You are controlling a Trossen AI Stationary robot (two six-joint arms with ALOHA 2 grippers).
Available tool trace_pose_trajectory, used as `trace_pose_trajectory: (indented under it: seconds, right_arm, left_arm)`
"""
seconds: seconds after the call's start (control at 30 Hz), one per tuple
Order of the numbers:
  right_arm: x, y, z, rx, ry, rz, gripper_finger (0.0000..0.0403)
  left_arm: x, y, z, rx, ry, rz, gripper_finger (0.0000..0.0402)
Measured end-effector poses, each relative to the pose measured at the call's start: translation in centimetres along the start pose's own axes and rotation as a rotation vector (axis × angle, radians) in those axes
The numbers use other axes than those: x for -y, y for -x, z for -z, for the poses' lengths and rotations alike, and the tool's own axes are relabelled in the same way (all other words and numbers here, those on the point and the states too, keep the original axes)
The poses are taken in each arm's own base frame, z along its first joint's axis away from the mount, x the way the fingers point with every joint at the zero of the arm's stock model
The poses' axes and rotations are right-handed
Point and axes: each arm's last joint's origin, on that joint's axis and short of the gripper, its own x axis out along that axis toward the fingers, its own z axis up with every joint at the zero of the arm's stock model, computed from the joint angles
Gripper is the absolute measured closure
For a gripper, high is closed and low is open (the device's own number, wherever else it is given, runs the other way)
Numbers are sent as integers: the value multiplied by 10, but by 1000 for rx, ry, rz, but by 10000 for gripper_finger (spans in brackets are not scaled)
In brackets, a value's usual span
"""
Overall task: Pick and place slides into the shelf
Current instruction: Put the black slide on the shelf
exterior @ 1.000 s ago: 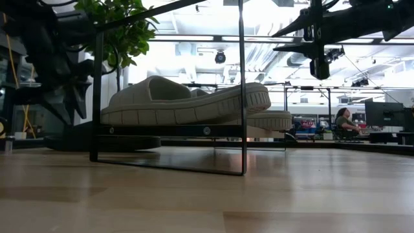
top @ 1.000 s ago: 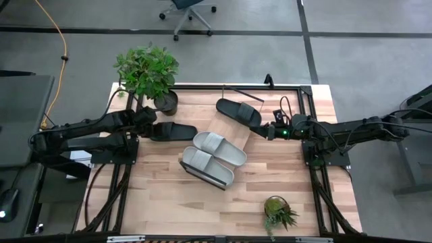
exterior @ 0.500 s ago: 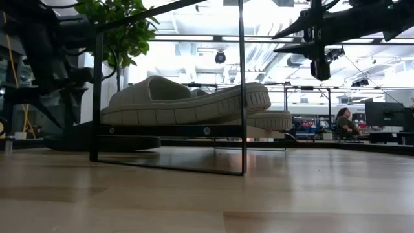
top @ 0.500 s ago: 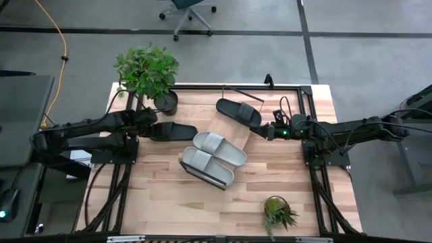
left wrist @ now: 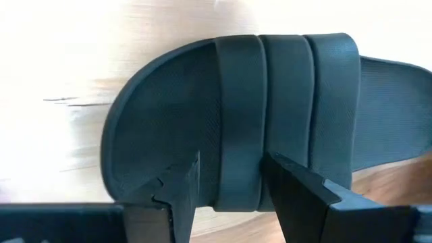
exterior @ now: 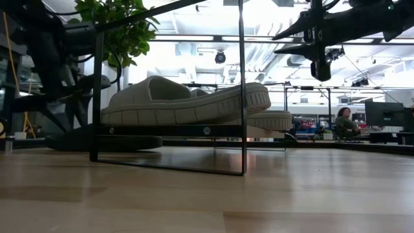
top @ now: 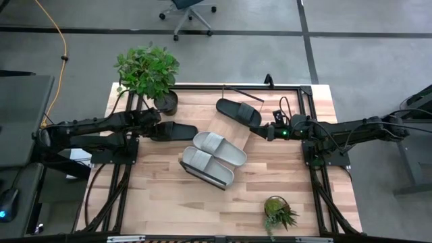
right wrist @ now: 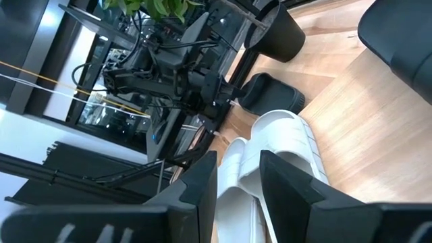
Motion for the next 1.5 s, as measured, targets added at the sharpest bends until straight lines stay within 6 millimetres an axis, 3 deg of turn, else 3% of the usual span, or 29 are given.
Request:
trace_pose_trajectory:
  seconds: [0.73, 1.5]
  right_arm:
    - [1, 0, 1, -10, 21, 12, 300]
    - [3, 0, 2, -21, 46, 29, 300]
  left_arm:
    - [5, 7, -2, 16, 29, 129, 241]
    - [3, 3, -2, 66, 76, 138, 241]
